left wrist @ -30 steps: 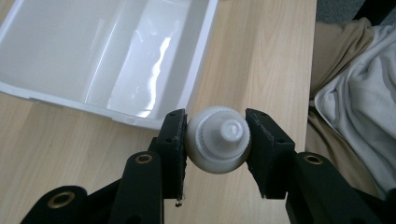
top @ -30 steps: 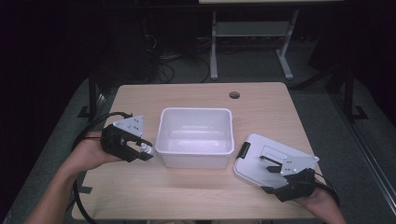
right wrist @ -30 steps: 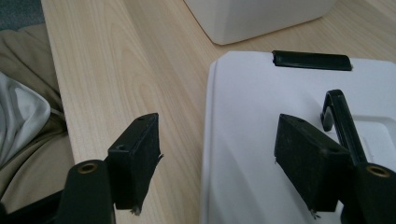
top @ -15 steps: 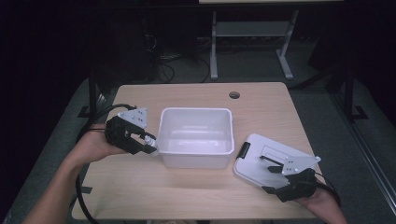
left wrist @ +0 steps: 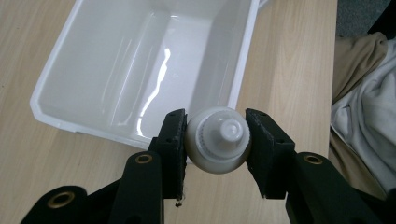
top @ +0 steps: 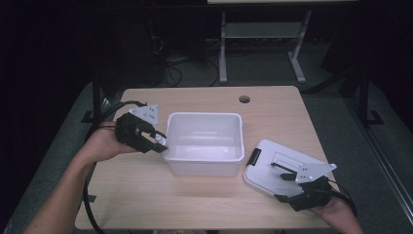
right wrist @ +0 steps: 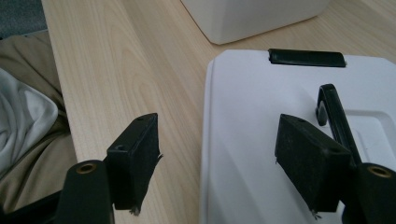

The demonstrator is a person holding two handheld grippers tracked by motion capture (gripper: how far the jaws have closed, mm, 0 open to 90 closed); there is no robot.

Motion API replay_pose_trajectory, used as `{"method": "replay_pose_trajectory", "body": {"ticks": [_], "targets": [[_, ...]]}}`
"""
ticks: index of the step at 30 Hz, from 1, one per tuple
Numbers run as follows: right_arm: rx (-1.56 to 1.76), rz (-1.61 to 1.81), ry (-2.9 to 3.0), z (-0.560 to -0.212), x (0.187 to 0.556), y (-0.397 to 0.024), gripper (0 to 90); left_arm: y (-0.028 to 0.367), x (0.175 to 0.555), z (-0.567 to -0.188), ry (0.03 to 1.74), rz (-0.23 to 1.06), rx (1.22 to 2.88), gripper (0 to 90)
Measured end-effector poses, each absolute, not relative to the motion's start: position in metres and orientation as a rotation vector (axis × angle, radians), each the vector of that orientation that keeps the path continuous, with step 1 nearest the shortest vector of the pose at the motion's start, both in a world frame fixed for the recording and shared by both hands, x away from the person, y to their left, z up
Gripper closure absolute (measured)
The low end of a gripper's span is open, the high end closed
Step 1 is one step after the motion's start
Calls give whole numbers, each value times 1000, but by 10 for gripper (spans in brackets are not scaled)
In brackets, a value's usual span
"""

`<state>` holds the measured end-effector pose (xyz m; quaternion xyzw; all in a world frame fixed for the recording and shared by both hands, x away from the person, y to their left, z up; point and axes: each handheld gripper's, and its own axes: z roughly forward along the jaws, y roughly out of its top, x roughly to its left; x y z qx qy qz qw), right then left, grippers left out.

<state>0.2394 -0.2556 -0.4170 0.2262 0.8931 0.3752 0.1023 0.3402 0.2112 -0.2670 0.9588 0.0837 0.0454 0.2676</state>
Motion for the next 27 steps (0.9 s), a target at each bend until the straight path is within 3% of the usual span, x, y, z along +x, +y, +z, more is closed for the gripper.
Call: {"method": "replay_pose_trajectory", "body": {"ticks": [27], "targets": [[666, 1112, 2625, -414, 240, -259, 299, 194, 357, -281, 233, 115, 2605, 600]]}}
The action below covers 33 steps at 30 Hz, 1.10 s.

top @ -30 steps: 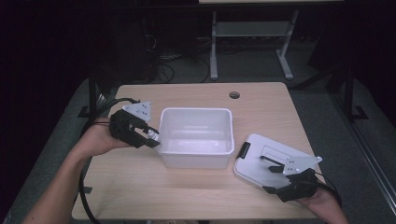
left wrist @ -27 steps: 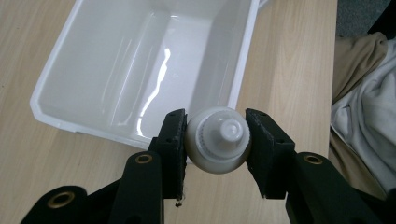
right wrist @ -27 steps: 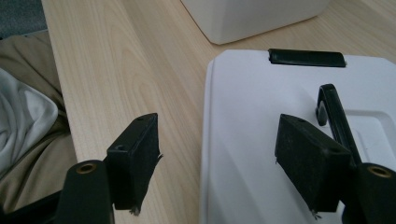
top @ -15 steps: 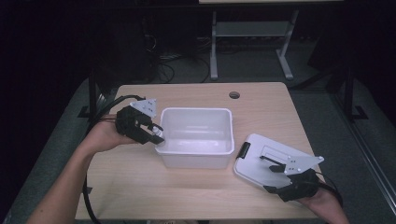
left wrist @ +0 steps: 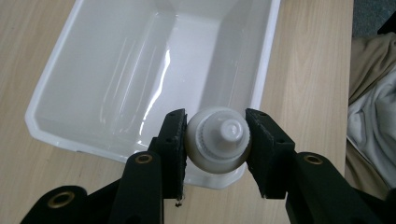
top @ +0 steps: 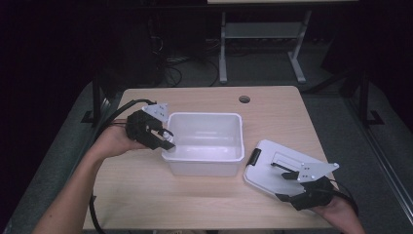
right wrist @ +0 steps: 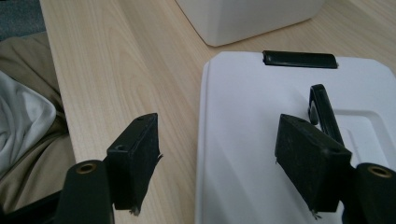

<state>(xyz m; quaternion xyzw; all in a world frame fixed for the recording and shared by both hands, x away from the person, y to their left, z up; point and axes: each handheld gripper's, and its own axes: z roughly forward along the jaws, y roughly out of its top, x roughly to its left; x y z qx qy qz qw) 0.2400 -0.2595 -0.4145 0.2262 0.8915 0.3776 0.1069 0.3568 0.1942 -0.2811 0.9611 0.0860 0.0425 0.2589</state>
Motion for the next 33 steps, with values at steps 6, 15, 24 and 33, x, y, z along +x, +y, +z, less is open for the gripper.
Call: {"method": "replay_pose_trajectory", "body": {"ticks": [6, 15, 24, 33], "targets": [[672, 1115, 2619, -414, 240, -261, 299, 191, 360, -285, 240, 109, 2601, 600], [673, 1114, 2622, -415, 240, -260, 299, 192, 364, -297, 266, 108, 2609, 600], [671, 1115, 2623, -415, 240, -261, 299, 189, 367, -305, 278, 87, 2593, 600], [675, 1115, 2626, -416, 240, -261, 297, 188, 371, -314, 293, 78, 2607, 600]]}}
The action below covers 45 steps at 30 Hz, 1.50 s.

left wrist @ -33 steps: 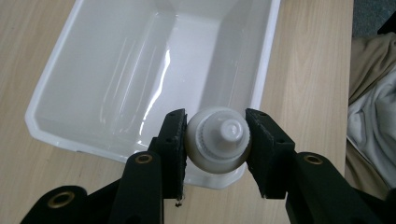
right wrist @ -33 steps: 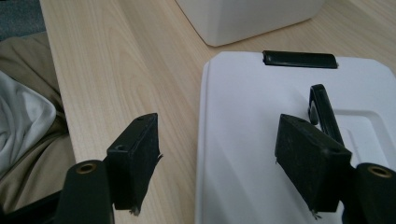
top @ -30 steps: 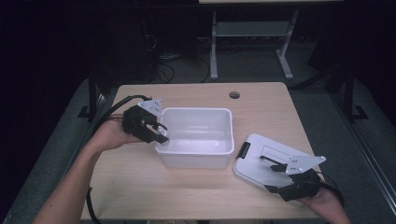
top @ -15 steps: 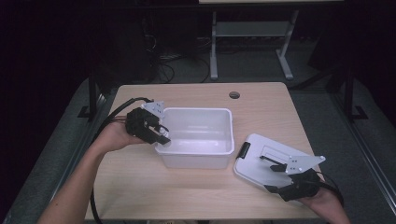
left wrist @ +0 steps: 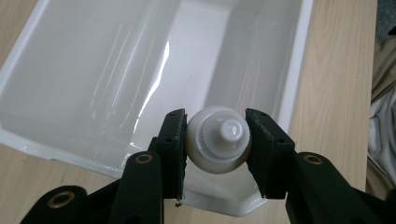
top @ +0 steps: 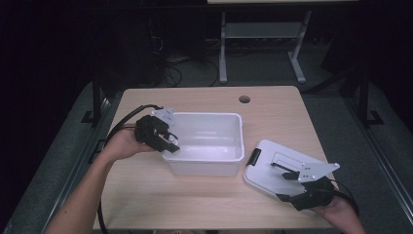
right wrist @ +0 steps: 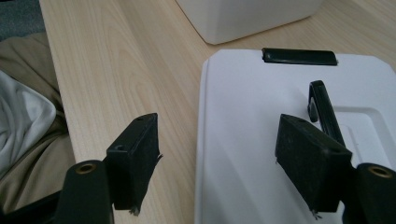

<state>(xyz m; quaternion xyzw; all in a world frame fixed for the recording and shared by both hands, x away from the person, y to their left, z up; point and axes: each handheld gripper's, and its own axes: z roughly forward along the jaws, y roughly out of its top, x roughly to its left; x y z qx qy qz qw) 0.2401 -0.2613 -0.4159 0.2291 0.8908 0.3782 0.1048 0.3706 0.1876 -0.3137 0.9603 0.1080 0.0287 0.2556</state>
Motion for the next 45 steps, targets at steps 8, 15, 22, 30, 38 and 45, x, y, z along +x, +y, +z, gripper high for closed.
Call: {"method": "replay_pose_trajectory", "body": {"ticks": [8, 15, 22, 30, 38, 45], "targets": [[675, 1112, 2626, -416, 240, -261, 298, 187, 372, -322, 305, 59, 2601, 600], [675, 1112, 2633, -417, 241, -260, 298, 186, 374, -329, 315, 59, 2609, 600], [676, 1111, 2636, -418, 240, -260, 298, 183, 374, -332, 310, 64, 2607, 600], [677, 1115, 2632, -418, 241, -262, 298, 184, 376, -339, 327, 57, 2588, 600], [677, 1117, 2637, -419, 241, -261, 297, 182, 377, -343, 331, 55, 2594, 600], [674, 1118, 2631, -418, 241, -262, 296, 177, 380, -348, 337, 59, 2597, 599]]}}
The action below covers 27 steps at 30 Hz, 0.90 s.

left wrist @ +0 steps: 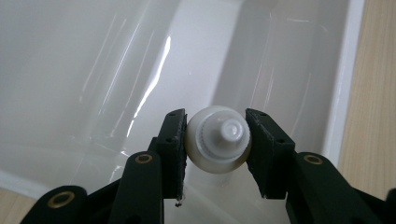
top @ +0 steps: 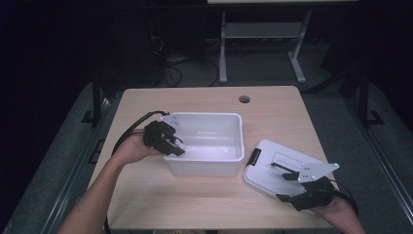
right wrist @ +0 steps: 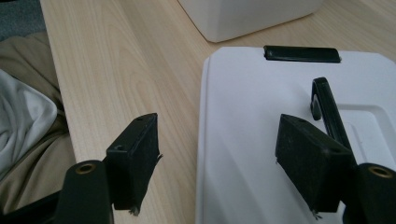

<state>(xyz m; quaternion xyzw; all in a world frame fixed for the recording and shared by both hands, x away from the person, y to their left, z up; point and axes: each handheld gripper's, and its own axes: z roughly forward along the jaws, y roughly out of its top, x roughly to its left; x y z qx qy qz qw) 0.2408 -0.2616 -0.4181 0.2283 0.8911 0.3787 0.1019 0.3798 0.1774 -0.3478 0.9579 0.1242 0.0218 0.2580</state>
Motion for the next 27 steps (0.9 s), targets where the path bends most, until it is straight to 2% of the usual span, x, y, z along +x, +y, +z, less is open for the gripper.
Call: {"method": "replay_pose_trajectory", "body": {"ticks": [27], "targets": [[662, 1122, 2629, -416, 240, -260, 293, 178, 379, -349, 365, 85, 2624, 596]]}}
